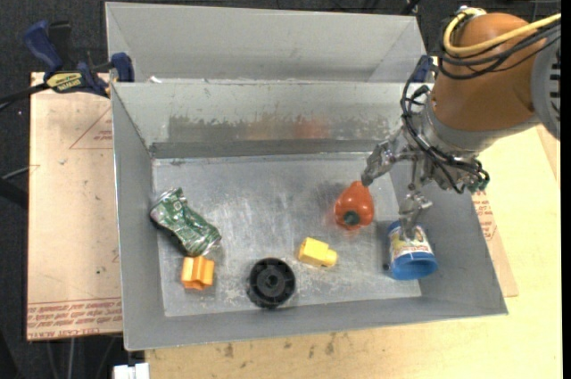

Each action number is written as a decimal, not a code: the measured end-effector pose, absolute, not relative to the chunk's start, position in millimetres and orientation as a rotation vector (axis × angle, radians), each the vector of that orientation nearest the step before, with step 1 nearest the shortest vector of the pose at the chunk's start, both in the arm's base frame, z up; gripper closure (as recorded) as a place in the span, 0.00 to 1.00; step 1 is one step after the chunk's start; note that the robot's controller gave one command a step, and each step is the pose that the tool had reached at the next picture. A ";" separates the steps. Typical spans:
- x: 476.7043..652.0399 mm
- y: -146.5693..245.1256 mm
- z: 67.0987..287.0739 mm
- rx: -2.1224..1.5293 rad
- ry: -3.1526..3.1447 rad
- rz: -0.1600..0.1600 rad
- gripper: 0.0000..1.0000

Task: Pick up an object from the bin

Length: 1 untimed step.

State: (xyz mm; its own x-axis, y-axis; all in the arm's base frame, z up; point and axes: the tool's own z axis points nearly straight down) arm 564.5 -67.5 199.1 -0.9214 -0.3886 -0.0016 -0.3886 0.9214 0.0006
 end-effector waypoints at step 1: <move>597.9 -51.8 170.7 -0.614 3.068 -0.007 0.00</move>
Offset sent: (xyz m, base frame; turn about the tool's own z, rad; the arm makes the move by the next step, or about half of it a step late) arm -0.0289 -0.0241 -0.1291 0.0965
